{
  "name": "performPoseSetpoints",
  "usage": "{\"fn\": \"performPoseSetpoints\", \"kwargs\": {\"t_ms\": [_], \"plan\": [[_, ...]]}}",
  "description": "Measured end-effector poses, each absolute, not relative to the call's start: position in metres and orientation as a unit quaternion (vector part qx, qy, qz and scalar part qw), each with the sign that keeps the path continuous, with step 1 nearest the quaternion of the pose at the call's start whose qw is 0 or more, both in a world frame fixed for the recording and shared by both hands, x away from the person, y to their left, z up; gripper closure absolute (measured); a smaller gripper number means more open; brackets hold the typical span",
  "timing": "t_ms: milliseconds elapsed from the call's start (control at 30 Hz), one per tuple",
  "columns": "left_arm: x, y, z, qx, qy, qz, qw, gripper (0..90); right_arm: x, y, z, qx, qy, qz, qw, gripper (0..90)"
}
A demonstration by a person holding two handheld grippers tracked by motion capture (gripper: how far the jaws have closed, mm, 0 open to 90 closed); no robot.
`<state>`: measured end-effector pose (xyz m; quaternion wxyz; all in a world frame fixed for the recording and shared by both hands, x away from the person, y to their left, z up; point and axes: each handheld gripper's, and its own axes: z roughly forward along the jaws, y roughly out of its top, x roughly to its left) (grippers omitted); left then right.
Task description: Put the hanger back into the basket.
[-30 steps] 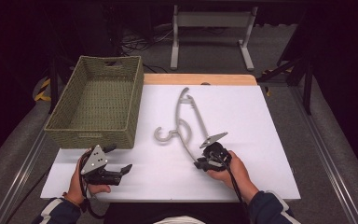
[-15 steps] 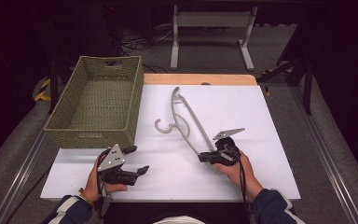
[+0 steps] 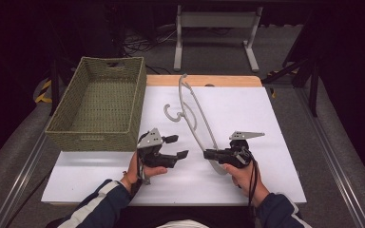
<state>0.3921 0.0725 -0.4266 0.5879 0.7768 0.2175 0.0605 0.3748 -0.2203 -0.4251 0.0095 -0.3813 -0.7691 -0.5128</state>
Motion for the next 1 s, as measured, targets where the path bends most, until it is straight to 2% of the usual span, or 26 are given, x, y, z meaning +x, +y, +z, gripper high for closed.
{"fn": "performPoseSetpoints", "kwargs": {"t_ms": [67,233,433,500,733,867,1000], "plan": [[0.398,0.064,-0.424,0.763,0.223,0.042,0.605,32.7,0.372,-0.221,-0.422,-0.374,-0.765,-0.525,0.002,83.7],[0.405,0.052,-0.426,0.754,0.219,0.004,0.619,45.8,0.366,-0.217,-0.418,-0.349,-0.768,-0.536,-0.01,83.7],[0.405,0.057,-0.427,0.747,0.21,-0.006,0.631,53.6,0.363,-0.21,-0.417,-0.332,-0.773,-0.541,-0.019,83.5],[0.407,0.061,-0.425,0.737,0.211,-0.016,0.642,62.3,0.363,-0.209,-0.417,-0.326,-0.775,-0.541,-0.025,83.2],[0.407,0.065,-0.419,0.735,0.196,-0.024,0.649,65.8,0.358,-0.202,-0.415,-0.303,-0.79,-0.53,-0.053,83.1],[0.406,0.065,-0.418,0.733,0.198,-0.032,0.649,69.7,0.353,-0.194,-0.414,-0.288,-0.805,-0.509,-0.099,82.5],[0.403,0.062,-0.418,0.737,0.194,-0.032,0.647,71.0,0.349,-0.189,-0.414,-0.269,-0.815,-0.498,-0.123,82.6]]}}
